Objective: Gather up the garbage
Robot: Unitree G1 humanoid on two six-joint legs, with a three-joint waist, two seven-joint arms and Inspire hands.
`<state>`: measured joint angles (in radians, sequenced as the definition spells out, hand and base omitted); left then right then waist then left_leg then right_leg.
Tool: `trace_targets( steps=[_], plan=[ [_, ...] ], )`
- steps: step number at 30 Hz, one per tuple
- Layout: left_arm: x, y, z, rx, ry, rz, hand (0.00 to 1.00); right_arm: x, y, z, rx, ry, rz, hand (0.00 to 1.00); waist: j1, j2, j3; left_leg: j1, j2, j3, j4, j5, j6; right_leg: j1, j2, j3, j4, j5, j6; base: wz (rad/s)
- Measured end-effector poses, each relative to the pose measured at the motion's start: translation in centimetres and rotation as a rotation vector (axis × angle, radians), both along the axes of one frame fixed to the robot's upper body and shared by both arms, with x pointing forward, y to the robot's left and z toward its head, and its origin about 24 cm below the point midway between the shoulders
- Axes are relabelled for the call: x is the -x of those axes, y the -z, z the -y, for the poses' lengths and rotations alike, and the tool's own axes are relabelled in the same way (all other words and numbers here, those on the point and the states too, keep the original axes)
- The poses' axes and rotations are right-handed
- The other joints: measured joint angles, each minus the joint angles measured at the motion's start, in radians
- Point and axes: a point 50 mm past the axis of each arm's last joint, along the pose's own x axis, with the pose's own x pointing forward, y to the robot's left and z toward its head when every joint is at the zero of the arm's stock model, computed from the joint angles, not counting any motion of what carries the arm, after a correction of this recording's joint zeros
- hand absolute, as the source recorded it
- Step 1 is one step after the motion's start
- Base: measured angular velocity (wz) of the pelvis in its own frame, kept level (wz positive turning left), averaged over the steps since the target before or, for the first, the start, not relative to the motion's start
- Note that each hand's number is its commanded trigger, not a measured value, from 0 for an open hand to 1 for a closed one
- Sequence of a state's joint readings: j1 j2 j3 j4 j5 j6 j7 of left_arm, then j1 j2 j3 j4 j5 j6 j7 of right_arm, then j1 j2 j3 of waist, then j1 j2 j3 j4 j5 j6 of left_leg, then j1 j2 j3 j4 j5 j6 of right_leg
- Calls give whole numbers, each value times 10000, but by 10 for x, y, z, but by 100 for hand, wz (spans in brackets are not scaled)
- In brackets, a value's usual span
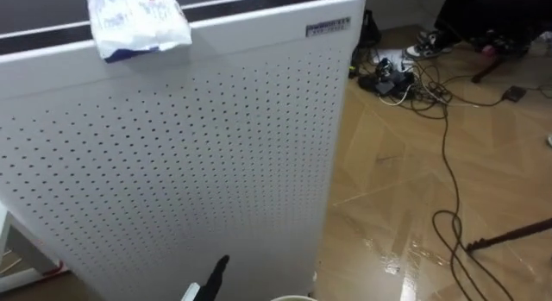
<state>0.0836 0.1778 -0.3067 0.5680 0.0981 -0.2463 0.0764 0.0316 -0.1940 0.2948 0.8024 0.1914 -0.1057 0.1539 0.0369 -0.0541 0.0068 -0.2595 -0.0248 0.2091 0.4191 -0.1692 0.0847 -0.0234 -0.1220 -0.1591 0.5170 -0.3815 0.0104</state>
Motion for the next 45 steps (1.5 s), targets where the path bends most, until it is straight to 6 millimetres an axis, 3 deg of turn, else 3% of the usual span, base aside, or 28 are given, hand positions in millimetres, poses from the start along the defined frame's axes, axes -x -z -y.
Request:
trace_targets(
  steps=[1, 3, 5, 7, 9, 11, 12, 13, 15, 19, 25, 29, 35, 45],
  plan=[
    [0, 0, 0, -32, -11, 10, 0, 0, 0, 1, 17, 47, 13, 100, 8, 6, 15, 116, -122, -19, 23, -219, 83, -239, -222, -92, 927, 31, 55, 21],
    [-1, -1, -2, -271, -24, 117, 0, -1, -1, 1, 55, 114, 65, 100, -4, 4, 31, 319, -325, -137, 154, -509, 221, -601, -565, -142, 2235, 324, 424, 28],
    [-1, -6, -5, -670, -155, 534, 0, -1, -1, 4, 117, 278, 105, 100, -30, 124, 98, 683, -435, -474, 238, -814, 372, -989, -680, -87, 3442, 1145, 500, 38],
    [0, -13, -6, -928, -102, 966, 0, -2, -2, 5, 167, 410, 169, 100, -10, 288, 137, 788, -420, -818, 102, -863, 418, -1244, -657, -258, 3443, 918, 573, 42],
    [-4, -19, -8, -1331, -31, 1448, 0, -2, -2, 5, 182, 442, 186, 100, 9, 353, 160, 784, -391, -1150, -24, -856, 421, -1747, -525, -311, 2831, 551, 490, 46],
    [-3, -25, -7, -1888, 294, 1868, 0, -2, -2, 6, 237, 500, 220, 100, 26, 311, 134, 818, -427, -1558, -26, -843, 392, -2058, -200, -45, 699, 577, 450, 53],
    [0, -26, -7, -2028, 435, 1958, 0, -2, -2, 6, 276, 533, 244, 100, 20, 305, 130, 827, -432, -1637, -23, -846, 386, -2038, -120, 13, -3, 767, 376, 60],
    [3, -31, -5, -2274, 626, 2272, 0, -1, -2, 7, 342, 578, 319, 100, 18, 286, 159, 887, -494, -1815, -34, -852, 339, -2067, -18, 165, -841, 1801, 374, 71],
    [4, -38, -2, -2489, 785, 2853, 0, 5, 2, 11, 484, 702, 90, 100, 165, 305, 134, 1184, -432, -2073, -442, -773, 162, -1646, 106, 127, -1291, 1828, 328, 54],
    [3, -43, -5, -2767, 820, 3289, 0, 5, 2, 14, 551, 715, 110, 100, 454, 262, 149, 1292, -256, -2246, -691, -693, -24, -1360, 356, -89, -1612, 1937, 169, 11],
    [3, -83, -12, -2872, 365, 5978, 0, 7, 1, 20, 555, 723, 57, 100, 813, 185, 174, 1639, -174, -2301, -1076, -538, -287, -1052, 581, -75, -1952, 2072, -28, -1],
    [1, -100, -16, -2792, -303, 7351, 0, 7, 1, 18, 387, 454, 68, 100, 829, 98, 158, 1687, -37, -2489, -1140, -411, -451, -773, 783, -215, -2429, 2297, -165, 9],
    [0, -116, -21, -2778, -1154, 8576, 0, 7, 1, 16, 269, 380, 85, 100, 766, 83, 145, 1667, 40, -2554, -1152, -324, -578, -773, 857, -326, -2447, 2370, -286, 4],
    [0, -124, -24, -2917, -1727, 9224, 0, 14, 3, 16, 153, 289, -108, 100, 675, 68, 102, 1672, 119, -2650, -1215, -294, -633, -584, 971, -448, -2782, 2488, -364, 3]
  ],
)
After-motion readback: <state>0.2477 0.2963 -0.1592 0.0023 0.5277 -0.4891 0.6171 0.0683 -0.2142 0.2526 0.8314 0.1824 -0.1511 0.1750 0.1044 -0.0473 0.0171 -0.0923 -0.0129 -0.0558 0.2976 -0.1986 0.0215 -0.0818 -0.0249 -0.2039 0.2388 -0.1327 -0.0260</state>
